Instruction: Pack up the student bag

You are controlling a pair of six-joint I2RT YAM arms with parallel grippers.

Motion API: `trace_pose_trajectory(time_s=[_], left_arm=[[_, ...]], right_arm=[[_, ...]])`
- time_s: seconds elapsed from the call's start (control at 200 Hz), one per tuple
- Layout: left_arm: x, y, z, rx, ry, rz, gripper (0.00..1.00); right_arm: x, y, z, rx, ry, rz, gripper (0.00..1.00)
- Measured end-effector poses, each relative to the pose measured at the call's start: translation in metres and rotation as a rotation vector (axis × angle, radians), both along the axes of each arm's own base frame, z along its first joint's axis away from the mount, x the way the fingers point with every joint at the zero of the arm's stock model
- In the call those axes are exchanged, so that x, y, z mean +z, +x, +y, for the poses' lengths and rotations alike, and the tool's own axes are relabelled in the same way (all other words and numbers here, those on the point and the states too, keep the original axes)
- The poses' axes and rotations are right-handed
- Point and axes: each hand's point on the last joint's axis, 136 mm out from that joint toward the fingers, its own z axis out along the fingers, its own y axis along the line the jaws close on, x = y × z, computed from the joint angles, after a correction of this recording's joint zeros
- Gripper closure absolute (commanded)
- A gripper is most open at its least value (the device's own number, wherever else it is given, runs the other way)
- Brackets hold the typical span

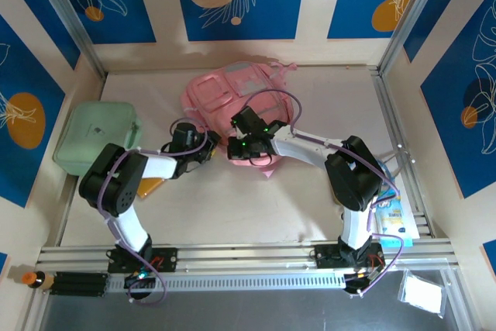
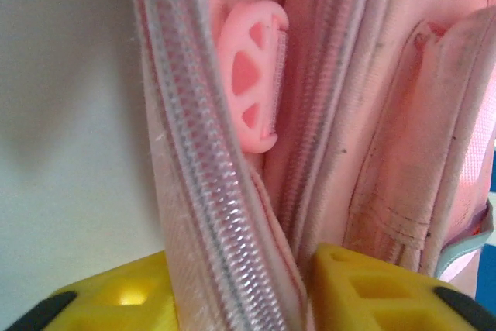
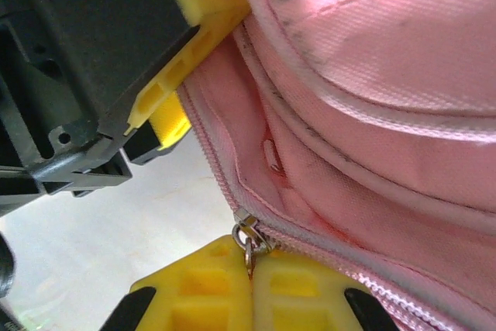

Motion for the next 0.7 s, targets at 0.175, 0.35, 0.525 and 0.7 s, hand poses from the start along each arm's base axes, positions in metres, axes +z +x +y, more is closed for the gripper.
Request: trace_pose_trajectory(time_s=[0.175,0.35,0.525,0.7], left_arm=[[0.002,0.001,-0.003,-0.007,-0.006,-0.005,0.87],[0.002,0.000,-0.004,-0.010,-0.006,-0.005,0.89],[0.002,0.000,-0.004,-0.020,0.004,-0.012,0.90],[0.002,0.000,-0.005,-0.028,0.011,-0.016,0.90]], right_arm=[[-0.007,0.000,-0.019,-0.025,-0.095,-0.039,1.00],[-0.008,-0.007,-0.055,-0.058,-0.225,-0.096,1.00],[-0.004,-0.014,-0.099,-0.097,-0.330,-0.147,1.00],[-0.003,-0.003,-0.148,-0.193,-0.384,-0.143,1.00]])
